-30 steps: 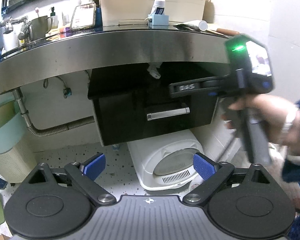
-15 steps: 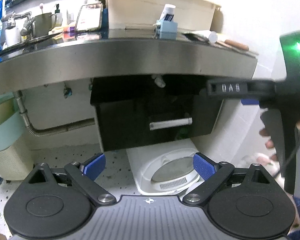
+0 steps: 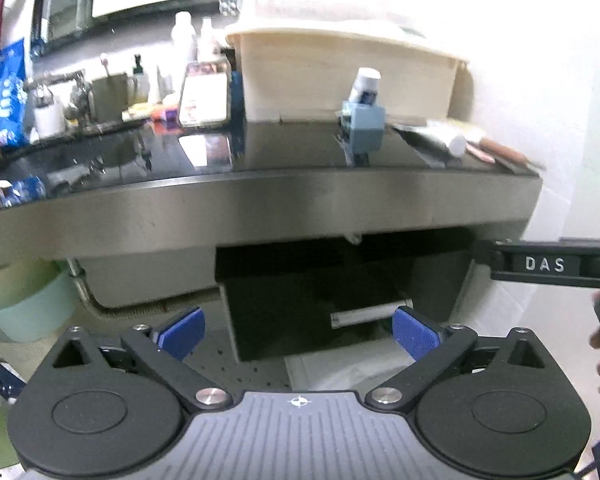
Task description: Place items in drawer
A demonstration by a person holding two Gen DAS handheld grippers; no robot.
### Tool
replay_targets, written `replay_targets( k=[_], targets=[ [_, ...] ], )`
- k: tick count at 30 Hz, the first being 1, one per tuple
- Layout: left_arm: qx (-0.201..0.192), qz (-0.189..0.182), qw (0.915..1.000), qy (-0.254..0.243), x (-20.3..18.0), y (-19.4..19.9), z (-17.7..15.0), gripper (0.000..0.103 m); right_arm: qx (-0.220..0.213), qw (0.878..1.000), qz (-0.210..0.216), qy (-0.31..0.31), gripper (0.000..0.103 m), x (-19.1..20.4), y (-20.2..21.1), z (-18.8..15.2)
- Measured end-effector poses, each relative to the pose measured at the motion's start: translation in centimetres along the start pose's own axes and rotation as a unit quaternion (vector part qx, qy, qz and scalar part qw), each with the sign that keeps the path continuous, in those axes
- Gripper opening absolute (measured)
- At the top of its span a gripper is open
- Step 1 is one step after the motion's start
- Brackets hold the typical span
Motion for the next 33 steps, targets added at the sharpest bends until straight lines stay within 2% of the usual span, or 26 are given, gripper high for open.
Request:
replay_targets(
  k=[3, 9, 14, 17, 20, 22, 27, 30, 33],
  targets=[
    [-0.007, 0.013, 0.9999, 0.007, 0.2, 0.7, 1.0, 0.101, 0.006, 1.0, -0.012, -0.015, 0.103, -0.6, 0.3, 0.6],
    [0.011, -0.005, 0.9999, -0.006, -0.2, 1.2, 2.4, 0.101, 0.033, 0.998, 0.009, -0.052, 0.103, -1.5, 0.5, 1.0],
    [0.011, 0.01, 0.9995, 0.027, 0.8, 0.9, 3.0, 0.101, 0.035, 0.997, 0.015, -0.067, 0.103, -1.8, 0.8, 1.2],
    [0.023, 0.013, 0.9993, 0.028, 0.9, 0.5, 2.8, 0.101, 0.046, 0.997, 0.016, -0.059, 0.103, -1.8, 0.5, 0.8],
    [0.065, 0.003, 0.9978, 0.01, 0.5, -0.7, 2.1, 0.103, 0.06, 0.997, 0.015, -0.04, 0.102, -1.4, -0.1, 0.4],
    [0.078, 0.016, 0.9968, 0.0, 0.4, -1.3, 1.6, 0.101, 0.063, 0.997, 0.017, -0.037, 0.102, -1.2, -0.2, 0.2],
    [0.066, 0.045, 0.9968, -0.005, 0.5, -1.2, 1.5, 0.102, 0.051, 0.998, 0.017, -0.033, 0.102, -0.8, 0.1, 0.2],
    [0.05, 0.043, 0.9978, -0.003, 0.6, -0.7, 1.9, 0.102, 0.048, 0.998, 0.017, -0.036, 0.102, -0.9, 0.2, 0.3],
    [0.051, 0.033, 0.9981, -0.005, 0.5, -0.5, 2.3, 0.102, 0.049, 0.998, 0.012, -0.042, 0.102, -1.2, 0.1, 0.2]
  ],
)
Point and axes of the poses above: each gripper's, at about its wrist camera, not at the fingertips, and y roughly against the way its jaws point, x to its left, z to its top, the point moved 10 cm from there along -y, roughly the way its jaws point, and after that the axes turned 15 degrees about x, right-handed, at the moved point
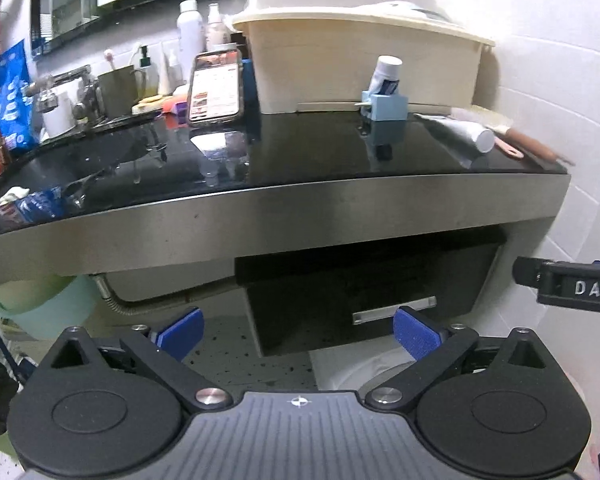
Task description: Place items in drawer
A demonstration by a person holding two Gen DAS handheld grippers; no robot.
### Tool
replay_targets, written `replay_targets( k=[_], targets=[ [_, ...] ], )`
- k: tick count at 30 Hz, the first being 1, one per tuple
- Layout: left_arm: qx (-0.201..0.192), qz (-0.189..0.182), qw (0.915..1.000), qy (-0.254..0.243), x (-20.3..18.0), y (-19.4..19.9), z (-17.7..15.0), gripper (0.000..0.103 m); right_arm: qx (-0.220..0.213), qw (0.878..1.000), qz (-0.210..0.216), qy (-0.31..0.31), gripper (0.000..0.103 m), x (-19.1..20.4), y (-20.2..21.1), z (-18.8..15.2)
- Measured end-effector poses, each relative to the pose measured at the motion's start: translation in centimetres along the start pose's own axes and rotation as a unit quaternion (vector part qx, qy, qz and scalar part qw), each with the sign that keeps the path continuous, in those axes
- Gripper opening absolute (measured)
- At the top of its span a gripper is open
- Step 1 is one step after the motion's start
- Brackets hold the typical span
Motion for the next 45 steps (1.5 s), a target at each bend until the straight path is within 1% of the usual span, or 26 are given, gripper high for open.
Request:
replay_targets(
  k=[3, 9, 12, 15, 20, 28, 32, 37, 41, 45],
  targets=[
    [-0.008, 0.011, 0.9999, 0.008, 0.3, 0.5, 0.5, 0.102, 0.001, 1.0, -0.001, -0.003, 0.102, -0.3, -0.1, 0.0],
    [-0.031, 0.004, 0.9991, 0.029, 0.8, 1.4, 1.3, 0.102, 0.001, 1.0, 0.001, 0.0, 0.102, 0.0, -0.1, -0.1],
    [-0.035, 0.024, 0.998, 0.047, 1.6, 1.4, 1.6, 0.102, 0.011, 1.0, 0.009, 0.008, 0.102, 0.3, -0.1, -0.3],
    [-0.023, 0.028, 0.999, 0.027, 1.6, 1.2, 1.6, 0.102, 0.017, 1.0, 0.014, 0.021, 0.102, 0.9, 0.0, -0.5],
    [-0.001, 0.012, 0.9995, 0.03, 1.4, 0.8, 1.2, 0.102, 0.018, 0.999, 0.005, 0.039, 0.102, 1.7, 0.1, -0.7],
    [-0.019, 0.022, 0.9995, 0.01, 0.5, 1.4, 1.1, 0.102, 0.014, 0.999, 0.003, 0.037, 0.102, 2.0, 0.4, -0.7],
    [-0.019, 0.021, 0.9996, 0.008, 0.3, 1.4, 1.1, 0.102, 0.006, 0.999, -0.007, 0.045, 0.102, 2.0, 0.6, -0.6],
    [-0.017, 0.018, 0.9996, 0.009, 0.2, 1.4, 1.1, 0.102, 0.002, 0.999, -0.003, 0.044, 0.102, 2.0, 0.9, -0.5],
    [-0.015, 0.017, 0.9997, 0.008, 0.1, 1.2, 1.0, 0.102, -0.005, 0.999, -0.011, 0.051, 0.102, 2.2, 1.1, -0.4],
    [-0.014, 0.018, 0.9997, 0.008, 0.1, 1.2, 0.9, 0.102, -0.005, 0.998, -0.009, 0.055, 0.102, 2.3, 1.2, -0.4]
  ],
)
Point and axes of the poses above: each gripper's, at about its wrist camera, not at the fingertips, and y roughly against the way its jaws point, x to its left, z to its top, the point moved 10 cm from there along -y, roughly the way its jaws point, and after that the axes turned 15 degrees about x, right-handed, at the moved point
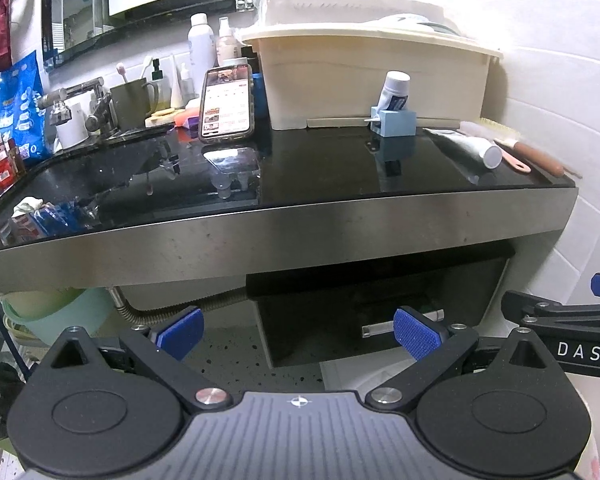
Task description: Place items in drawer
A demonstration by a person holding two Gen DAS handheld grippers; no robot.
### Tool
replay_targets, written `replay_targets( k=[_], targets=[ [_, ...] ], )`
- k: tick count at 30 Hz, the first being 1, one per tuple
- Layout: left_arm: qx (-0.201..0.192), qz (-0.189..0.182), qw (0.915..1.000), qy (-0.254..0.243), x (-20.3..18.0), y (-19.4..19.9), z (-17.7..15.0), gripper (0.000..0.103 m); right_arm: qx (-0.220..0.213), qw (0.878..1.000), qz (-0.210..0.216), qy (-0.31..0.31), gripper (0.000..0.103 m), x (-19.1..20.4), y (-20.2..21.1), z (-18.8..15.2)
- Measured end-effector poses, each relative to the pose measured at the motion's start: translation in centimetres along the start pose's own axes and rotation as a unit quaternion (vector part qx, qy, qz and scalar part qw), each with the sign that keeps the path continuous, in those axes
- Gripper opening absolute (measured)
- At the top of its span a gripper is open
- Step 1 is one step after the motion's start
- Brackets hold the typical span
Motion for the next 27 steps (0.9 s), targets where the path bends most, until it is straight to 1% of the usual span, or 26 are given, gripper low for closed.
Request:
replay_targets(
  k=[10, 14, 18, 27],
  targets=[
    [-0.006, -0.001, 1.0, -0.003, -0.12, 0.3, 0.1, 0.102, 0.0, 1.0, -0.001, 0.003, 0.102, 0.04, -0.08, 0.09],
    [-0.003, -0.009, 1.0, -0.001, -0.18, 0.22, 0.05, 0.102, 0.0, 1.0, -0.002, 0.008, 0.102, 0.16, -0.1, 0.03],
    [-0.004, -0.003, 1.0, -0.002, -0.18, 0.23, 0.09, 0.102, 0.0, 1.0, -0.004, 0.009, 0.102, 0.13, -0.16, 0.07],
    [-0.004, -0.009, 0.9999, -0.006, -0.41, 0.26, 0.04, 0.102, -0.001, 1.0, -0.006, 0.012, 0.102, 0.21, -0.17, 0.05]
  ],
)
Point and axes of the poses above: each gripper's, at about its wrist camera, not at the fingertips, and y roughly against the way its jaws point, x to its left, z to its top, the point moved 10 cm from there along -y, roughly the way its jaws point, and after that the axes turned 15 degrees about x, right-handed, at the moved point
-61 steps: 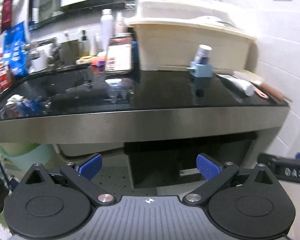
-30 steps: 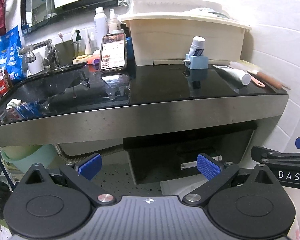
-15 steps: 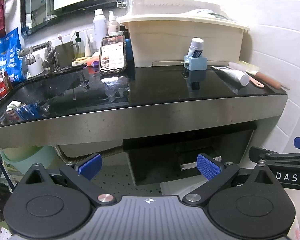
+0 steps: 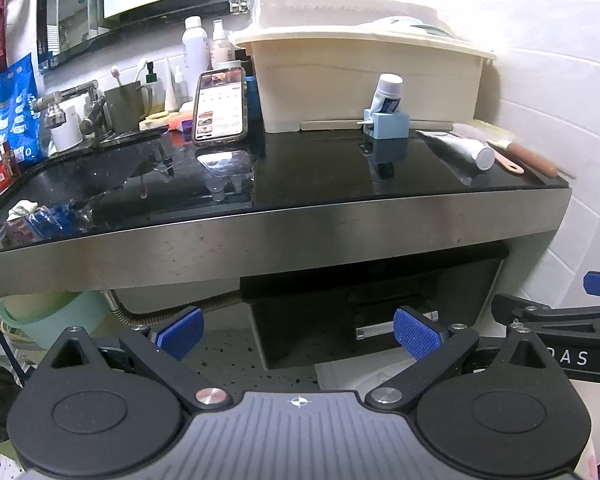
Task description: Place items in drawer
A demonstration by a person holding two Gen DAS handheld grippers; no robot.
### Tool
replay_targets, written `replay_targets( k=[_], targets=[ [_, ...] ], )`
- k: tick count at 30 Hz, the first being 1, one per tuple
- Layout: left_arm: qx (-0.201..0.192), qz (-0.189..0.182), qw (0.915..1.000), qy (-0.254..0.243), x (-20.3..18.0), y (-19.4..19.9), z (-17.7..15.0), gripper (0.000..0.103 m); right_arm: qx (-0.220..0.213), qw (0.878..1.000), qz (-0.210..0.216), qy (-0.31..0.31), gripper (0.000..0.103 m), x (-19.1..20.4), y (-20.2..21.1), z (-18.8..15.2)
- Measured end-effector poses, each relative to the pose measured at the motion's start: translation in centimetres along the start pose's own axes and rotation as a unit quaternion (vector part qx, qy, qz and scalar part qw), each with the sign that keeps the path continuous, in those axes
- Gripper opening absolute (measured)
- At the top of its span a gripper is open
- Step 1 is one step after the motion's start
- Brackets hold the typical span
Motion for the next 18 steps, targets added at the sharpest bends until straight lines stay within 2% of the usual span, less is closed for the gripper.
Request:
replay_targets(
  k=[18],
  targets=[
    [-0.001, 0.0, 1.0, 0.002, -0.02, -0.01, 0.02, 0.102, 0.0, 1.0, 0.0, 0.0, 0.102, 0.01, -0.01, -0.03]
  ],
)
Point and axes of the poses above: each gripper's, at about its wrist camera, not at the fingertips, and y roughly against the way its jaws point, x to its left, z to its top, the point moved 10 cm from there along -y, roughly the way its jaws point, and after that the axes turned 15 degrees about x, right-handed, at the moved point
